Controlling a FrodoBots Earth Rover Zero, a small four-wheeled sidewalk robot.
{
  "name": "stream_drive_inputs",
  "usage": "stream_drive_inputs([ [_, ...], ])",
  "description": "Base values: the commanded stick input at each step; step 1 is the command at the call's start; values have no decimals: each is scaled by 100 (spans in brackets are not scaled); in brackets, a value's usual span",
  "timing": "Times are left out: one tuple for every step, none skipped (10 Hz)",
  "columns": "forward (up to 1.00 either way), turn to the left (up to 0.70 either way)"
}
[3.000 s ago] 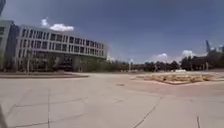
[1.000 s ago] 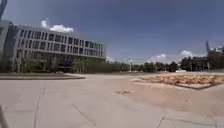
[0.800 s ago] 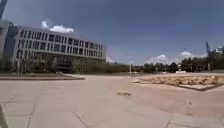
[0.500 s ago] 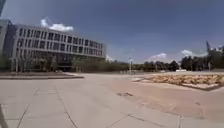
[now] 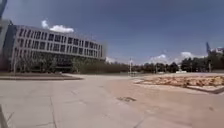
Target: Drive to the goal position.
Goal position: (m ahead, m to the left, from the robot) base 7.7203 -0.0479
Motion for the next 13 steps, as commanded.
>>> stream_drive_inputs([
  [70, 3],
  [70, 3],
  [70, 3],
  [70, 3],
  [70, 3],
  [70, 3],
  [70, 3],
  [70, 3],
  [70, 3],
  [70, 3],
  [70, 3],
  [70, 3],
  [70, 3],
])
